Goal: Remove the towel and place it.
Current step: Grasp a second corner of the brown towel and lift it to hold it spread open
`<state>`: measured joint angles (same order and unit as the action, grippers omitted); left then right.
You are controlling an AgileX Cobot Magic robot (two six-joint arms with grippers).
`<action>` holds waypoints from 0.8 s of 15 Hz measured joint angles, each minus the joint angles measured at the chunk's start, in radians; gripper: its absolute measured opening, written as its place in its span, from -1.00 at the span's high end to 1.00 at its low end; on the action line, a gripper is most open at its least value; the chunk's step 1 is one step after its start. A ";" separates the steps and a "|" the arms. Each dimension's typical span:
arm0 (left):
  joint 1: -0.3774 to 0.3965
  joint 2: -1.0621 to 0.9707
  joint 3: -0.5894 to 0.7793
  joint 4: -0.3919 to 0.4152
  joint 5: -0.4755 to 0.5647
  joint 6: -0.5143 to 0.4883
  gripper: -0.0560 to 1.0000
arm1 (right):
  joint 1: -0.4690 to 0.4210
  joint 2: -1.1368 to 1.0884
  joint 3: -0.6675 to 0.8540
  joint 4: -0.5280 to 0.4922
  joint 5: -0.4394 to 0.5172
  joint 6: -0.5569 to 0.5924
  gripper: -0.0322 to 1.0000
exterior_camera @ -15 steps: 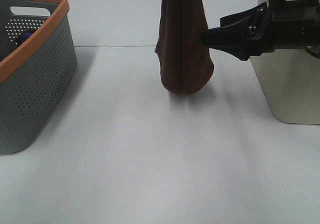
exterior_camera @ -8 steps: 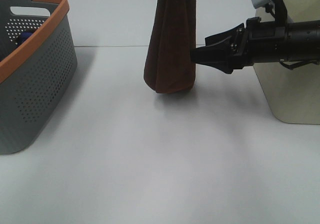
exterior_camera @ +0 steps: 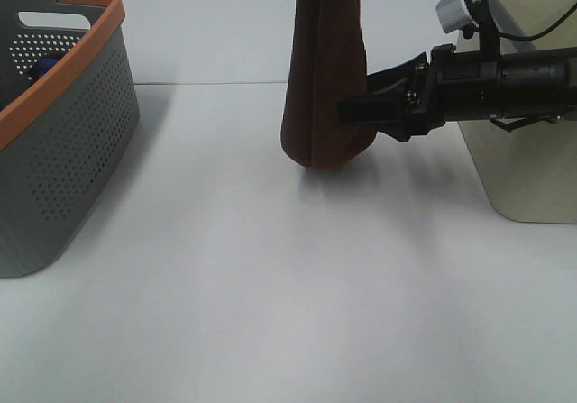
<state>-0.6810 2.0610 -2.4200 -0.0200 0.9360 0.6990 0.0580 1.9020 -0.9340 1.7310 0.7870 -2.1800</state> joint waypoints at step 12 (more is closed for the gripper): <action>0.000 0.000 0.000 0.000 -0.042 0.000 0.89 | 0.093 0.035 -0.003 0.000 -0.093 -0.007 0.01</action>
<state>-0.6810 2.0610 -2.4200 -0.0200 0.8940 0.6990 0.1510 1.9370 -0.9370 1.7310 0.6940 -2.1870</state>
